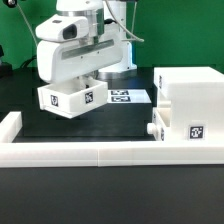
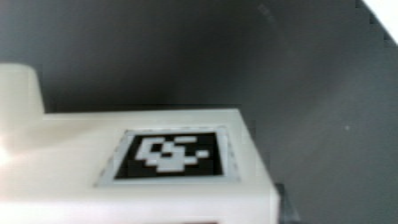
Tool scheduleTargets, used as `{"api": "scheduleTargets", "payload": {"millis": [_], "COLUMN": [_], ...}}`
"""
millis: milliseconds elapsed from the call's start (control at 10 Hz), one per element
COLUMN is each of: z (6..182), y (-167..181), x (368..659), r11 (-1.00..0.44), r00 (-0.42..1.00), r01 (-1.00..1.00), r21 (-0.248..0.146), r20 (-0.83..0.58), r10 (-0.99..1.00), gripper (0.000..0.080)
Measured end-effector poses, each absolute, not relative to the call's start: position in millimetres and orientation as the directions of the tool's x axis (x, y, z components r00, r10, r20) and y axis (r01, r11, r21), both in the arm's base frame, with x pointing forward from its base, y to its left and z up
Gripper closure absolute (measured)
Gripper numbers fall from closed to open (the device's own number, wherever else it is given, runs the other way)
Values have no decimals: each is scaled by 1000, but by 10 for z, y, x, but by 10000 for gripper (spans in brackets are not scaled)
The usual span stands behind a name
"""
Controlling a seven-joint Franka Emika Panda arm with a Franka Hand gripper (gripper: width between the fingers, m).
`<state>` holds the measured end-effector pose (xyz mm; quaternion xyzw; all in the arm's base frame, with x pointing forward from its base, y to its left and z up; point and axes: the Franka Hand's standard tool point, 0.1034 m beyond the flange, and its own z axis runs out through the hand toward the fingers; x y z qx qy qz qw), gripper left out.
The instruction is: Assemble drawer
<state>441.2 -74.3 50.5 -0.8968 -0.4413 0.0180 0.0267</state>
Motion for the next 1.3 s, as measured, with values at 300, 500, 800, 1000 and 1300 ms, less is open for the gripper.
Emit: {"api": "scheduleTargets", "payload": {"millis": [300, 500, 800, 1000, 1300], "z": [579, 572, 589, 701, 694], "y": [-762, -774, -826, -819, -858], "x": [4559, 4550, 4576, 4790, 4796], "r11": [-394, -300, -37, 177, 289], "r00": [394, 301, 37, -178, -290], "r01": [918, 953, 998, 984, 957], "r21": [-45, -46, -47, -33, -39], "r20": [4, 5, -2, -39, -50], "r10": [919, 954, 999, 983, 956], "gripper": [757, 757, 757, 757, 757]}}
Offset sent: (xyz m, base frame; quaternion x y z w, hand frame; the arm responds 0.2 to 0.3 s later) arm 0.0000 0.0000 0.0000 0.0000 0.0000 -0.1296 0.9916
